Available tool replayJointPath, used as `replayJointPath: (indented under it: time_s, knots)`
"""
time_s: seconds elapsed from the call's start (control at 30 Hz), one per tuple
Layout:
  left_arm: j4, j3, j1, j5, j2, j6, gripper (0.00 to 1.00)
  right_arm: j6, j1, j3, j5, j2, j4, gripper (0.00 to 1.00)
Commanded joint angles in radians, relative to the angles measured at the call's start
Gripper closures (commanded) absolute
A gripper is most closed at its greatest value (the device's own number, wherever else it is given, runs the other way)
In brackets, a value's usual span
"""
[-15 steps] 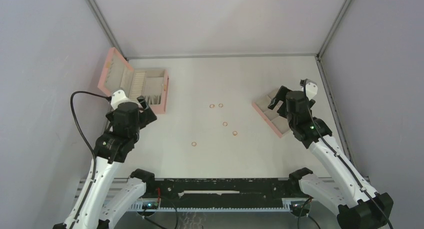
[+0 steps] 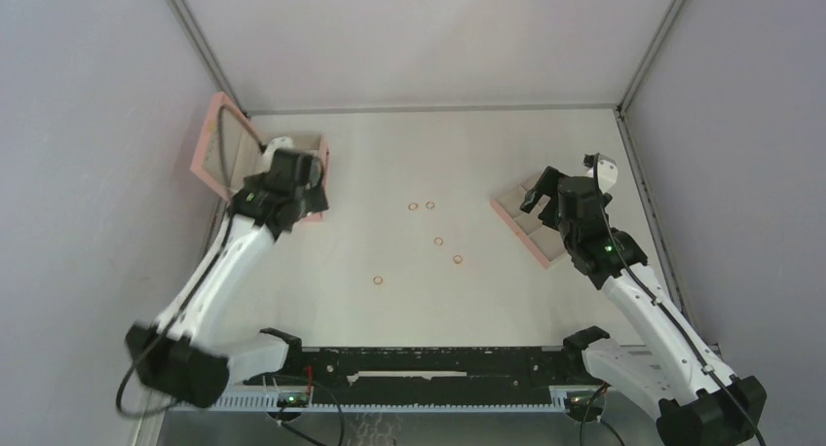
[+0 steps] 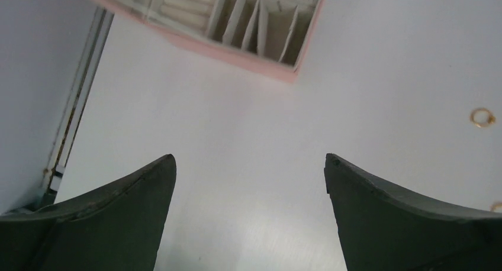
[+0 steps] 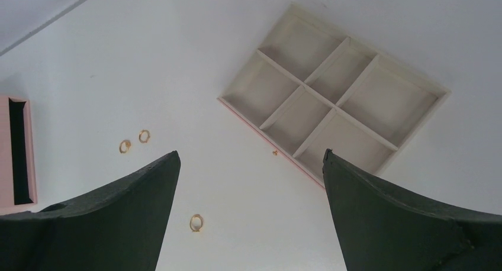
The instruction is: Organize the mixed jewelry
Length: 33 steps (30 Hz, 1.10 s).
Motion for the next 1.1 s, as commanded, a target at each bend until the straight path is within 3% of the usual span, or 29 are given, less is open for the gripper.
replayJointPath:
  time_s: [0.0, 0.1, 0.33, 0.5, 0.87, 1.07]
  knots:
    - [-0.022, 0.204, -0.034, -0.072, 0.298, 0.022, 0.01, 0.025, -0.002, 0.004, -0.021, -0.03, 0.044, 0.01]
    - [0.068, 0.267, -0.018, 0.007, 0.41, 0.055, 0.08, 0.022, -0.003, 0.004, -0.016, -0.054, 0.026, 0.0]
    - [0.099, 0.436, 0.084, 0.154, 0.612, 0.112, 0.32, 0.016, -0.009, 0.0, 0.014, -0.104, -0.035, 0.0]
    - [0.022, 0.559, 0.104, 0.162, 0.75, 0.122, 0.39, -0.008, -0.01, -0.005, -0.019, -0.097, -0.009, 0.01]
    - [0.082, 0.535, 0.12, 0.177, 0.842, 0.136, 0.55, -0.032, -0.02, -0.005, -0.058, -0.069, 0.002, 0.01]
    - [0.079, 0.547, 0.124, 0.163, 0.885, 0.124, 0.56, -0.035, -0.037, -0.005, -0.063, -0.069, -0.004, 0.01]
